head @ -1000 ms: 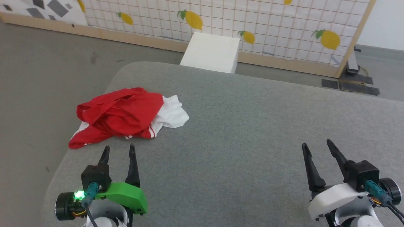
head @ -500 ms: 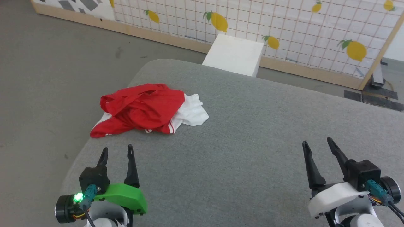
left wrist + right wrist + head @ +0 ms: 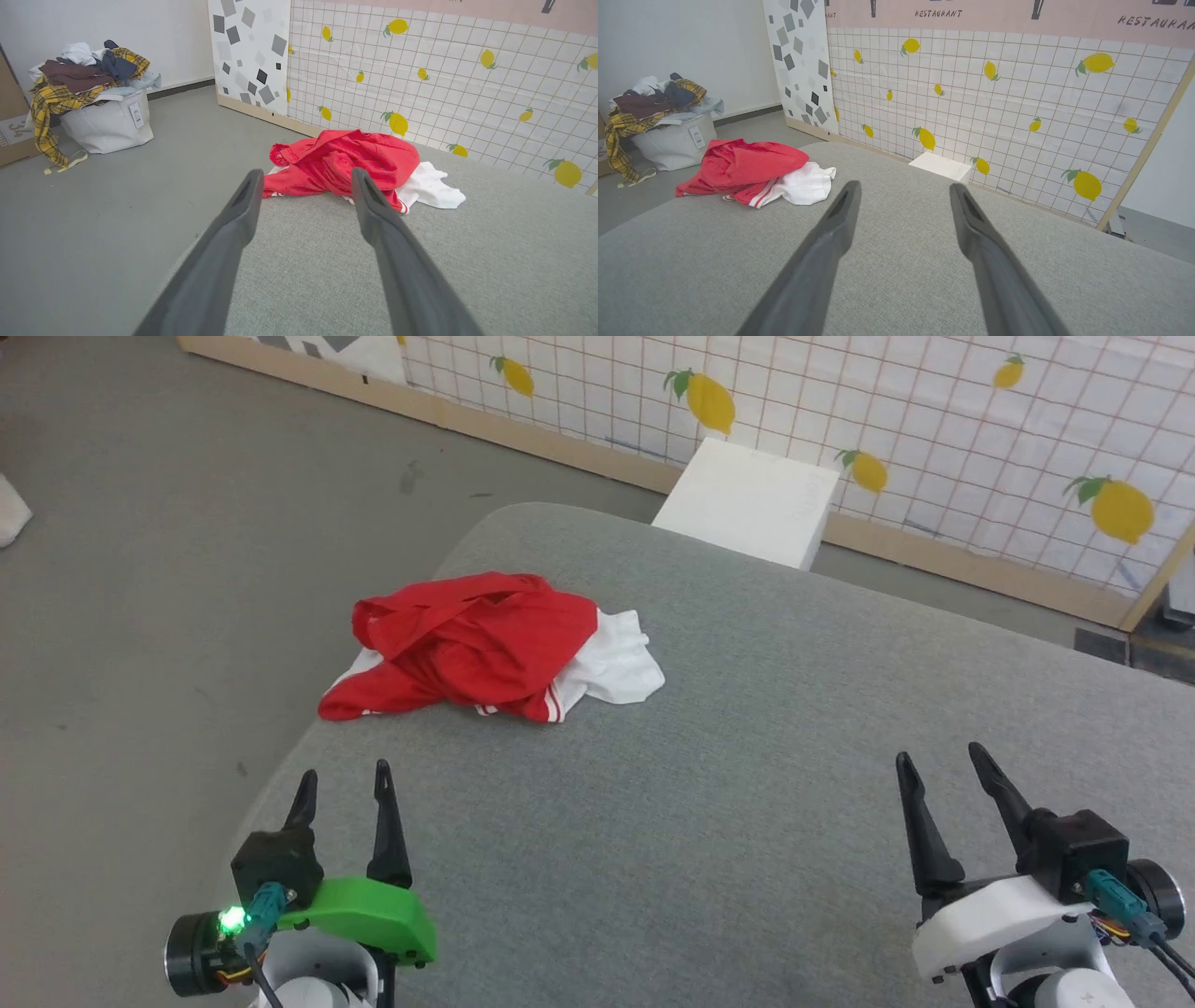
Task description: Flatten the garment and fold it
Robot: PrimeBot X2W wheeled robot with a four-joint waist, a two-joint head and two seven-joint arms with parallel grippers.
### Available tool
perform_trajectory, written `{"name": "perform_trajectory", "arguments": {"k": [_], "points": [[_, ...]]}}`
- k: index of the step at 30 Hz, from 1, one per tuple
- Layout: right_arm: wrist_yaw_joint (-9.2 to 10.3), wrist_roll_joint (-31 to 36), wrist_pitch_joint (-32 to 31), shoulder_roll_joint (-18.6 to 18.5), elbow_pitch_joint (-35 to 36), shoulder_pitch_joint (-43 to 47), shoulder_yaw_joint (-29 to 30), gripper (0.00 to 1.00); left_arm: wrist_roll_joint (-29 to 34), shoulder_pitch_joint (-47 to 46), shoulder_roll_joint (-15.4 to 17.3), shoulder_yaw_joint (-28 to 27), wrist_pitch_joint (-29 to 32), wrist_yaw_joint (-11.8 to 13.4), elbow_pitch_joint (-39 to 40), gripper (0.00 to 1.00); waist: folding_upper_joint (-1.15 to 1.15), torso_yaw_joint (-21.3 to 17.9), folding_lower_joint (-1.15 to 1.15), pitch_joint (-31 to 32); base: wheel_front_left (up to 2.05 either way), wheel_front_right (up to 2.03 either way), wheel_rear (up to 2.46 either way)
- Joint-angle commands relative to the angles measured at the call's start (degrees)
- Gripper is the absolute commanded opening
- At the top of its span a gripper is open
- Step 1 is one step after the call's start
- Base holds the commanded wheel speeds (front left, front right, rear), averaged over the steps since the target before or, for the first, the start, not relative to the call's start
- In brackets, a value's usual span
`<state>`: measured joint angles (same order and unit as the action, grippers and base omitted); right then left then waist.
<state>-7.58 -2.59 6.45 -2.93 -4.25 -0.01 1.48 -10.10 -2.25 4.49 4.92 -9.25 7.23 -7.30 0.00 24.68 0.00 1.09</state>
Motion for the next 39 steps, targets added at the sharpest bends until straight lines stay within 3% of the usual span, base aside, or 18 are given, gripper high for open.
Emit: {"name": "perform_trajectory", "arguments": {"k": [1, 31, 39], "points": [[0.06, -0.3, 0.6, 0.0, -0.3, -1.0, 0.1, 1.0, -0.8, -1.0, 0.5, 0.3, -0.7, 0.6, -0.4, 1.0, 0.0, 0.7, 0.0, 0.0, 0.0, 0.0, 0.0], [0.08, -1.1, 2.5, 0.0, -1.0, -1.5, 0.3, 1.0, -4.8, -1.4, 1.5, 2.2, -4.2, 3.7, -3.3, 1.0, 0.0, 8.7, 0.0, -0.5, 0.0, 0.0, 0.0], [0.08, -1.3, 2.9, 0.0, -1.2, -2.5, -0.2, 1.0, -6.2, -1.8, 2.0, 1.9, -5.1, 4.3, -3.6, 1.0, 0.0, 8.9, 0.0, -1.7, 0.0, 0.0, 0.0]]}}
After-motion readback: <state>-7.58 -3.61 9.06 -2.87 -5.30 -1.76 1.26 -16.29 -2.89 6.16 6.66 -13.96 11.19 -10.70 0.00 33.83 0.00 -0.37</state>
